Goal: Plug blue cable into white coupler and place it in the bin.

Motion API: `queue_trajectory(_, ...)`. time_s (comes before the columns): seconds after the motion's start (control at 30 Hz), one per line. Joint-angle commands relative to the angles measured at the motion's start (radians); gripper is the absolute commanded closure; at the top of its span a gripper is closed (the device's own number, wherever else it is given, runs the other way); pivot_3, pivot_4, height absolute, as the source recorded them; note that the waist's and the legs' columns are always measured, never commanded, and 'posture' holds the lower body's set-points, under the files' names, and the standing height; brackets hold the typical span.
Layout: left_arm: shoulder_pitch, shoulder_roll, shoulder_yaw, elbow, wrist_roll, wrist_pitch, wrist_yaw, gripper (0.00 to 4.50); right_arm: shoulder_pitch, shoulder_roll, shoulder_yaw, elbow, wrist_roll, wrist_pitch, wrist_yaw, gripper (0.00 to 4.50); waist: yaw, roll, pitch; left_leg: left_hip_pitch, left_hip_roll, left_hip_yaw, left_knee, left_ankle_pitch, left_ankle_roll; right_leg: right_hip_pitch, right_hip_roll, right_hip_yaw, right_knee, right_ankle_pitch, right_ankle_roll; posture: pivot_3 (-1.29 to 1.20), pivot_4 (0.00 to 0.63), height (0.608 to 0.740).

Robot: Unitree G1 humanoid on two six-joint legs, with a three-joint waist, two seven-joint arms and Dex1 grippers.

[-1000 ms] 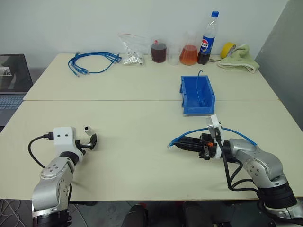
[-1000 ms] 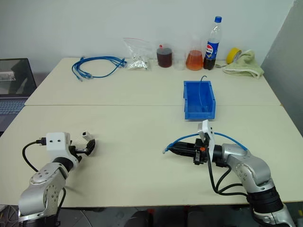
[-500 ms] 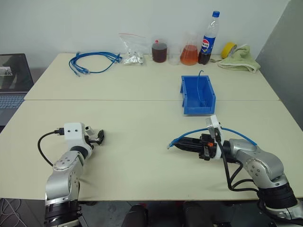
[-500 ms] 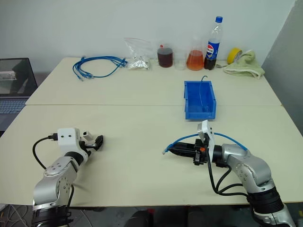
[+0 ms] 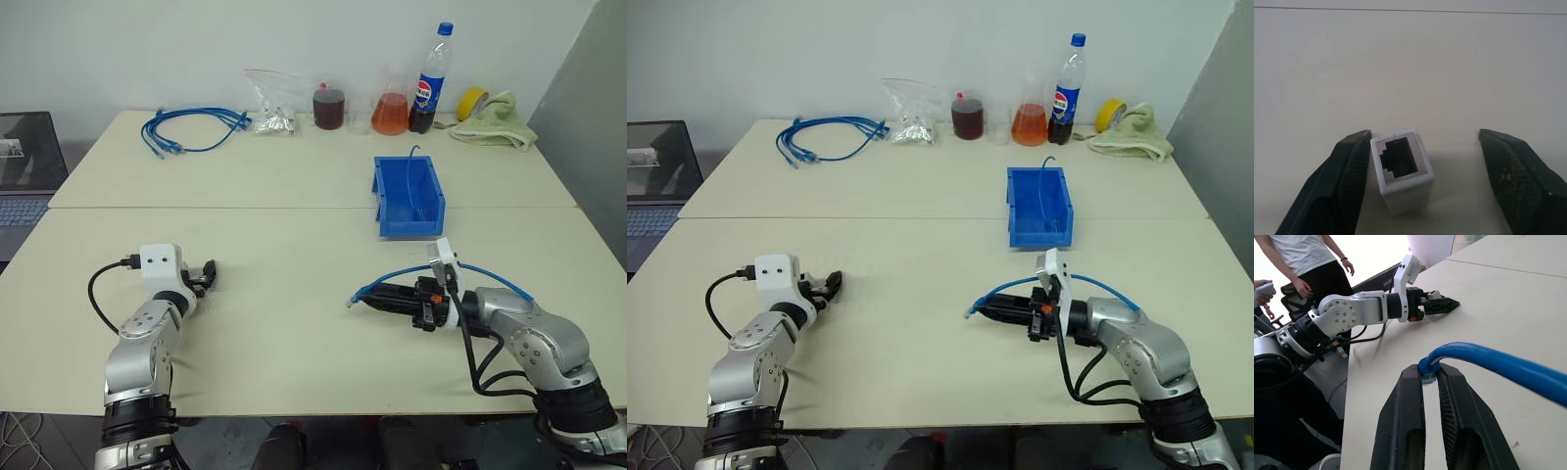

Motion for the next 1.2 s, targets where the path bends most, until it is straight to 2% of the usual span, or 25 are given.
queue_trajectory(0.03,0.01,0.001,0.003,-0.033,0.006,-0.006,0.011,1.94,0.006,-0.005,-0.029,-0.041,0.023,0.001,-0.001,4.37,0.0,0.0,0.0,0.0,0.0,0.0,0.0,0.0,0.0,0.0,0.0,0.0,0.0,0.0,0.0,0.0,0.15,0.74)
queue_trajectory(0.33,0.024,0.002,-0.002,-0.049,0.014,0.0,0.023,3.86,0.004,0.0,-0.034,-0.034,0.026,0.001,-0.004,4.37,-0.001,0.0,0.0,0.0,0.0,0.0,0.0,0.0,0.0,0.0,0.0,0.0,0.0,0.0,0.0,0.0,0.15,0.74)
queue_trajectory(0.43,0.04,0.0,-0.005,-0.083,0.016,0.02,0.034,3.87,0.005,-0.001,-0.035,-0.034,0.027,0.002,-0.002,4.37,-0.001,0.0,0.0,0.0,0.0,0.0,0.0,0.0,0.0,0.0,0.0,0.0,0.0,0.0,0.0,0.0,0.15,0.74)
queue_trajectory(0.6,0.105,-0.047,-0.047,-0.247,0.001,0.099,0.055,3.87,0.007,-0.008,-0.04,-0.029,0.026,0.002,0.008,4.37,0.0,0.0,0.0,0.0,0.0,0.0,0.0,0.0,0.0,0.0,-0.001,0.001,0.0,0.0,0.0,0.0,0.15,0.74)
queue_trajectory(0.77,0.178,-0.125,-0.158,-0.424,-0.004,0.181,0.069,3.87,0.013,-0.023,-0.05,-0.028,0.025,0.001,0.019,4.37,0.004,0.0,0.0,0.0,-0.001,0.0,0.0,0.0,0.0,0.0,-0.005,0.001,0.0,0.0,0.001,0.0,0.15,0.74)
queue_trajectory(1.0,0.188,-0.19,-0.228,-0.45,0.012,0.225,0.095,3.87,0.037,-0.045,-0.064,-0.042,0.03,0.004,0.02,4.37,0.004,-0.001,0.0,0.0,-0.002,0.002,0.0,0.0,0.0,0.001,-0.004,0.0,0.0,0.0,0.001,0.0,0.15,0.74)
queue_trajectory(1.2,0.185,-0.191,-0.25,-0.447,0.022,0.259,0.101,3.87,0.06,-0.055,-0.071,-0.06,0.038,0.005,0.012,4.37,0.004,-0.001,0.0,0.0,-0.002,0.002,0.0,0.0,0.0,0.002,-0.003,0.0,0.0,0.0,0.001,0.0,0.15,0.74)
